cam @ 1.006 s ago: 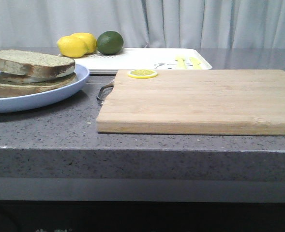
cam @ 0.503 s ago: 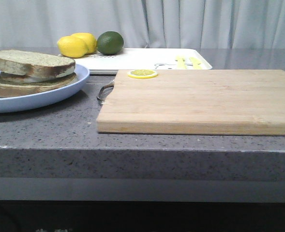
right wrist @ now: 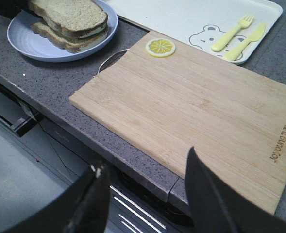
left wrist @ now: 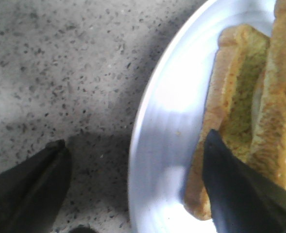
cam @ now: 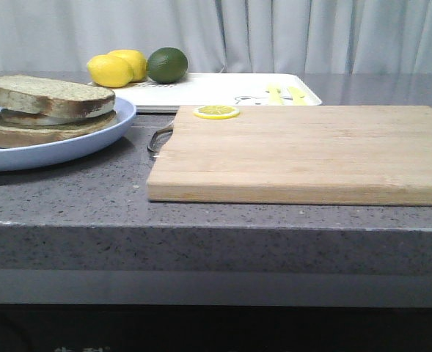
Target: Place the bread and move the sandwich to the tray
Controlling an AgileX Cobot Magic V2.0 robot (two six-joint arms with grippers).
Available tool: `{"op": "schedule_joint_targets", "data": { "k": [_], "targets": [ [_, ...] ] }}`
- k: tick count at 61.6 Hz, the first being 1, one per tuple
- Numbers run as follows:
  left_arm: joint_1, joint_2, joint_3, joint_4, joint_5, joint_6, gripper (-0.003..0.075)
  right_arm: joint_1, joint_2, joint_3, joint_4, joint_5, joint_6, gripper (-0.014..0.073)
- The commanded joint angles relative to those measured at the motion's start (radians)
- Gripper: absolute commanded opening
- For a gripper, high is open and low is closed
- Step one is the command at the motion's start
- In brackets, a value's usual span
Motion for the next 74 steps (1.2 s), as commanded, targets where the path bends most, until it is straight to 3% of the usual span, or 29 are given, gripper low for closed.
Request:
{"op": "schedule_joint_targets", "data": {
  "k": [1,16,37,49,61,74],
  "targets": [
    [-0.014,-0.019,-0.02,-0.054,-0.012,0.001,0.0476,-0.005,0.003,-0.022,-0.004,-0.074,-0.004,0.0383],
    [-0.014,-0.018,-0.02,-0.05,-0.016,0.001,0.0251,-0.005,0.003,-0.022,-0.004,-0.074,-0.004,0.0383],
    [-0.014,-0.022,-0.02,-0.05,-0.016,0.001,0.0046,-0.005,0.003,-0.022,-0.004,-0.074,-0.004,0.0383],
    [-0.014,-0.022,-0.041,-0.053,0.024,0.001,-0.002,-0.005,0.003,-0.022,-0.004,-0.074,-0.004,0.0383],
    [-0.014,-0.029,-0.128,-0.059,0.102,0.001,-0.002,-0.005,0.003,-0.022,-0.004,-0.074,-0.004,0.0383],
    [-0.014,-0.029,-0.212,-0.167,0.139,0.001,-0.002,-0.005,0.003,-0.022,-0.004,-0.074,-0.004,0.0383]
  ]
}}
